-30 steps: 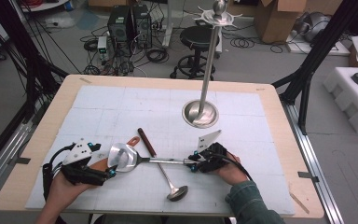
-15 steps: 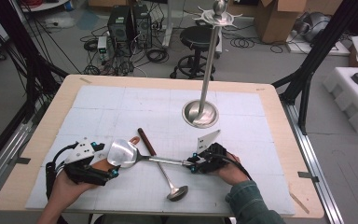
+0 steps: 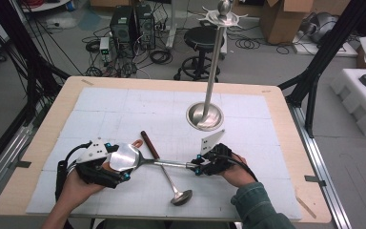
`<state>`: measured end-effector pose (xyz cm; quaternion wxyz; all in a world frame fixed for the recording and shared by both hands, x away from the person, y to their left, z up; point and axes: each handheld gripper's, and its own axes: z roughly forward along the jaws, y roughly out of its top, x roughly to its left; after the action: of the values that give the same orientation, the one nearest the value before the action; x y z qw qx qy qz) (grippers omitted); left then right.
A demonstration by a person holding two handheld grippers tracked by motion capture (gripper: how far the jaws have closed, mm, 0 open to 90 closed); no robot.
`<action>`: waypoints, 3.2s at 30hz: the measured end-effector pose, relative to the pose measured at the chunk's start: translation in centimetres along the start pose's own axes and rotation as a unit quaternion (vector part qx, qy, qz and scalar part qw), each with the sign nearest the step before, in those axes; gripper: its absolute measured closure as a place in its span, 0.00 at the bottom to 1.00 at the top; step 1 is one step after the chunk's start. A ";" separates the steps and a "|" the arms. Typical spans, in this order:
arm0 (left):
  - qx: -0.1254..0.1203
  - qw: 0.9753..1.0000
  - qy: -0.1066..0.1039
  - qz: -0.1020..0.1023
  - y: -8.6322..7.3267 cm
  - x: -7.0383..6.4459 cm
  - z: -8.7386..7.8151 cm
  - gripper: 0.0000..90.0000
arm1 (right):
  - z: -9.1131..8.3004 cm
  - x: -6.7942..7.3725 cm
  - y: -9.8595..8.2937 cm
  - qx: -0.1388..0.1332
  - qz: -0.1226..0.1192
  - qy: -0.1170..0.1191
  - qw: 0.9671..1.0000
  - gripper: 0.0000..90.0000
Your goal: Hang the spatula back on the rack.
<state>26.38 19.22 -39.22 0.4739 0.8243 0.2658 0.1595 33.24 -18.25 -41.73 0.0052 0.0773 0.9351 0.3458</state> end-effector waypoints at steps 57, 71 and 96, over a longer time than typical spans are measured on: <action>0.045 0.990 -0.130 0.024 1.8 -1.0 6.6 0.48 | -3.1 1.3 5.1 0.052 -0.079 0.015 0.995 0.77; 0.060 0.984 -0.163 0.035 2.3 -1.6 8.7 0.61 | -3.4 1.7 6.3 0.064 -0.098 0.017 0.993 0.77; 0.053 0.979 -0.191 0.040 2.8 -1.5 9.3 0.76 | -4.2 1.4 7.5 0.051 -0.099 0.023 0.994 0.77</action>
<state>30.77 10.73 -41.43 0.4651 0.8733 0.1451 0.0033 32.67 -15.12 -33.66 0.0140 -0.0232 0.9544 0.2973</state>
